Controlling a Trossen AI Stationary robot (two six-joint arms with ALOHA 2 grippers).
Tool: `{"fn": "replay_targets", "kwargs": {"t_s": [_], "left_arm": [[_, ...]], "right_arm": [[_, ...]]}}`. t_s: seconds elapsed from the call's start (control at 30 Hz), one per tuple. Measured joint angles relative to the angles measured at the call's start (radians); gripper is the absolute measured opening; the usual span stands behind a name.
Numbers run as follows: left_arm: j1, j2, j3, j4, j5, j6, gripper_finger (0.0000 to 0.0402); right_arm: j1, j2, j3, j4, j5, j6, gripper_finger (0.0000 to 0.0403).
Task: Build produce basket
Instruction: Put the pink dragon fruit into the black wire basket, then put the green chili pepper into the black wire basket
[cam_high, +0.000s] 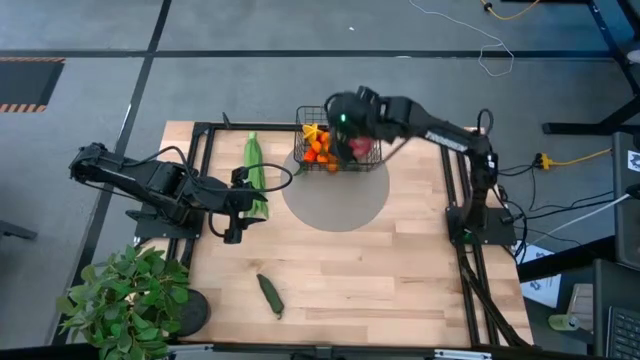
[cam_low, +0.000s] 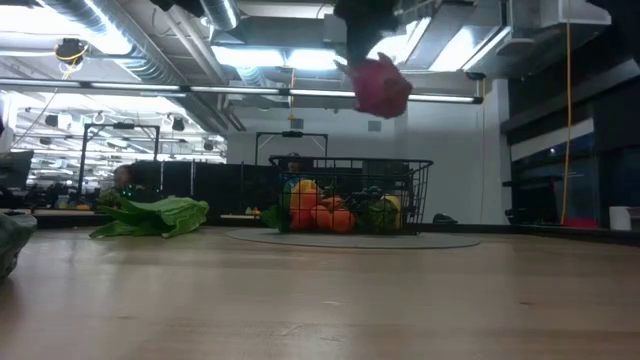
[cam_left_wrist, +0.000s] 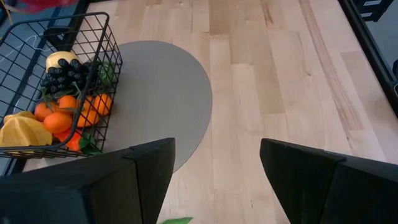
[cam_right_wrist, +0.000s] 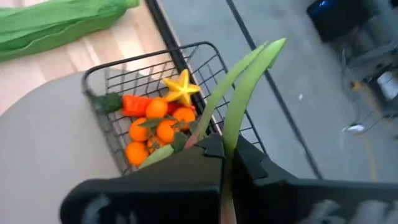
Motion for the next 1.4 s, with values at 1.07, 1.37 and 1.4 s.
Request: {"fn": "replay_targets", "kwargs": {"t_s": [1.07,1.37,1.4], "left_arm": [[0.000,0.000,0.000,0.001,0.000,0.000,0.0226],[0.000,0.000,0.000,0.001,0.000,0.000,0.0226],[0.000,0.000,0.000,0.001,0.000,0.000,0.0226]], "right_arm": [[-0.193,0.124,-0.001,0.124,-0.174,-0.078,0.0202],[-0.183,0.124,-0.001,0.072,-0.228,-0.025,0.0233],[-0.183,0.124,-0.001,0.067,-0.227,-0.027,0.0231]]}}
